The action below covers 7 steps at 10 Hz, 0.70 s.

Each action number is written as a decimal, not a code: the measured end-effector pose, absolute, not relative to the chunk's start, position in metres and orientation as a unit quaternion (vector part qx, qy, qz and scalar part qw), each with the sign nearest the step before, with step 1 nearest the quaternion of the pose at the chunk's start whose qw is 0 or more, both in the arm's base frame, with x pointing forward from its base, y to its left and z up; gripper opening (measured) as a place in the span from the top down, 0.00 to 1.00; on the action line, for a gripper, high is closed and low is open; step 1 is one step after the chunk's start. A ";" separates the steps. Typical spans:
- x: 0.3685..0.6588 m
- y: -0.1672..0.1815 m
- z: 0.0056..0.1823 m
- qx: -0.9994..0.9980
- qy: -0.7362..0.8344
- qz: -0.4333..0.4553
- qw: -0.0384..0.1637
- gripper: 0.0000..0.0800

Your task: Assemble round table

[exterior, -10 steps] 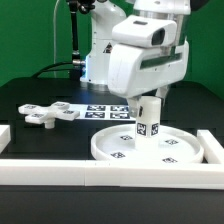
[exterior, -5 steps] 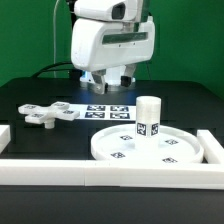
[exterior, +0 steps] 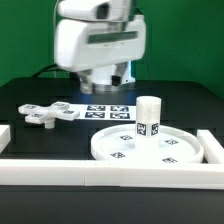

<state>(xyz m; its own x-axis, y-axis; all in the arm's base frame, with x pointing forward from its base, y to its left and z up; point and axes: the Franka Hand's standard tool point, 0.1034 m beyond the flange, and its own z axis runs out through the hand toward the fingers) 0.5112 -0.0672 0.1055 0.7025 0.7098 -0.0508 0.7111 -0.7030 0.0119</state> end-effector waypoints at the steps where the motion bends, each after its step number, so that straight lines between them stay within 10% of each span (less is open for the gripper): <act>1: 0.500 -0.086 0.103 0.935 0.353 -0.027 0.009 0.19; 7: 0.490 -0.116 0.095 0.947 0.320 -0.027 0.007 0.19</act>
Offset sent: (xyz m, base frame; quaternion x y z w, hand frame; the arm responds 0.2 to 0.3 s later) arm 0.0000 0.0000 0.0000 0.0000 0.0000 0.0000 1.0000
